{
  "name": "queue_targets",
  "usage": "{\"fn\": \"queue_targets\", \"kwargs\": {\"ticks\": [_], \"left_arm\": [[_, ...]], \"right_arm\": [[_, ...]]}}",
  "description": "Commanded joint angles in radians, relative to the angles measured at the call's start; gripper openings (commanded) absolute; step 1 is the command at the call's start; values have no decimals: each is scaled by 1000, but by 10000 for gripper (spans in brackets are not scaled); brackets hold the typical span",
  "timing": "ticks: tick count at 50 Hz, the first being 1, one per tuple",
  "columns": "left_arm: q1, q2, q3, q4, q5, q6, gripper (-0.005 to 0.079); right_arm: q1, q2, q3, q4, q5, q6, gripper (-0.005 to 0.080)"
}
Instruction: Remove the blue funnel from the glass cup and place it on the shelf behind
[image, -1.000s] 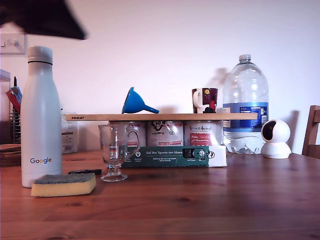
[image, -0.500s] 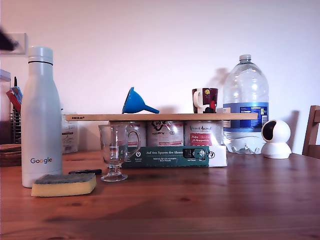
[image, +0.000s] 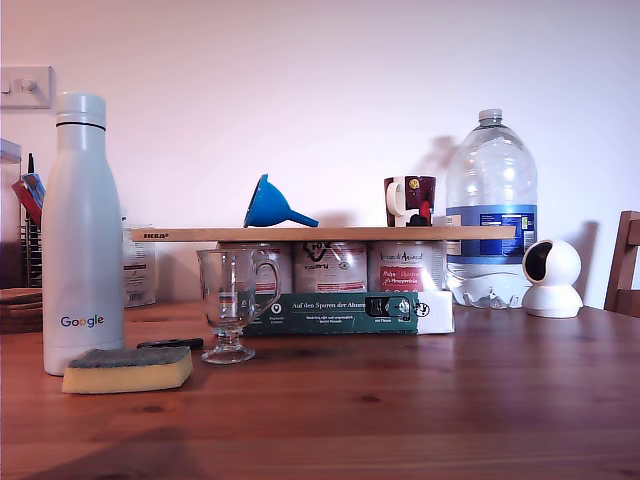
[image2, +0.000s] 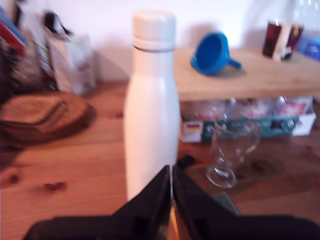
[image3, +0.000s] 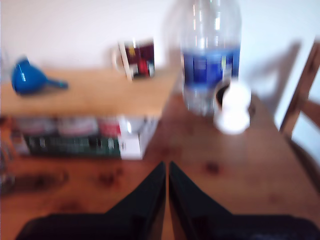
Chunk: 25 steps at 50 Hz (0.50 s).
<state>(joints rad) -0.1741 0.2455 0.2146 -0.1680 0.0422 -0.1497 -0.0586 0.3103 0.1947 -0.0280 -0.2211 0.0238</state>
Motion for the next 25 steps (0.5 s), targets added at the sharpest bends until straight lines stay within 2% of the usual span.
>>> {"fn": "queue_targets", "kwargs": {"ticks": [1,25], "left_arm": [[2,-22,-24,-12,-6,1,-21],[2,-44,-24,-211,-5,8,-21]], "right_arm": [[-3,-1,17,-35,3,-5,-10],[-3,-1,17,-357,3,-6,-10]]}}
